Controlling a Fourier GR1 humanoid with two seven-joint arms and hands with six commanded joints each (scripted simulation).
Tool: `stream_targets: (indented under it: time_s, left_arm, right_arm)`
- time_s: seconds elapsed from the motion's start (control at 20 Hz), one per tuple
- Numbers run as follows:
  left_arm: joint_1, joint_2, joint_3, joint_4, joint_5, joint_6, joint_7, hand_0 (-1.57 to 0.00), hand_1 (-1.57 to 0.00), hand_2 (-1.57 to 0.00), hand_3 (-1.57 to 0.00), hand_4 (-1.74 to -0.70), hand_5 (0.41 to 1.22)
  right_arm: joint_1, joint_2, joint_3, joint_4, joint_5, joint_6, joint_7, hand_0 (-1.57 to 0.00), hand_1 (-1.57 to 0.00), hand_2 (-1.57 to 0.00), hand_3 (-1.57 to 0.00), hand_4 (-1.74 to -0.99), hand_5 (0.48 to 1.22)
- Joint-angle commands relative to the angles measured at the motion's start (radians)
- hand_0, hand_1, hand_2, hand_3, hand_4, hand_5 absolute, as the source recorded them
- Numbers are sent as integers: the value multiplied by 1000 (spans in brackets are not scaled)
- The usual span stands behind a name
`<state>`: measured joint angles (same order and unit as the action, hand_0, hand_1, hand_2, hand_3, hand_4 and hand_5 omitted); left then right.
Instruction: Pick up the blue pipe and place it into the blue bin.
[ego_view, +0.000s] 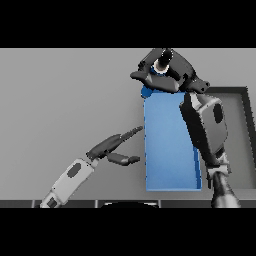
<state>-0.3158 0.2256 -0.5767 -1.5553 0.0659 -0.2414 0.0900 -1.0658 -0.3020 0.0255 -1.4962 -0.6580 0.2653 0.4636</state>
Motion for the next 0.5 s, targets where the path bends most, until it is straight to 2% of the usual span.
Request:
stream_targets:
  time_s: [0.0, 0.15, 0.2, 0.45]
  left_arm:
    - [1, 2, 0, -6, 1, 0, -1, 1, 1, 1, 1, -841, 477]
    - [-5, -7, 0, 5, -15, 14, 1, 1, 1, 1, 1, -827, 467]
    - [4, -1, 1, 5, -15, 13, -5, 1, 1, 1, 1, -829, 465]
    - [13, 19, 0, -32, -14, 12, 5, 1, 1, 1, 1, -828, 463]
  right_arm:
    - [8, -21, -17, 32, 12, -2, -3, -1571, -1571, -1571, -1571, -1498, 1221]
    - [46, -65, -66, 162, 41, -6, -6, -1571, -1571, -1571, -1571, -1499, 1221]
    - [63, -73, -75, 179, 45, -24, 14, -1571, -1571, -1571, -1571, -1499, 1221]
    - [221, -94, -70, 220, 93, -65, 41, -1571, -1571, -1571, -1571, -1499, 1221]
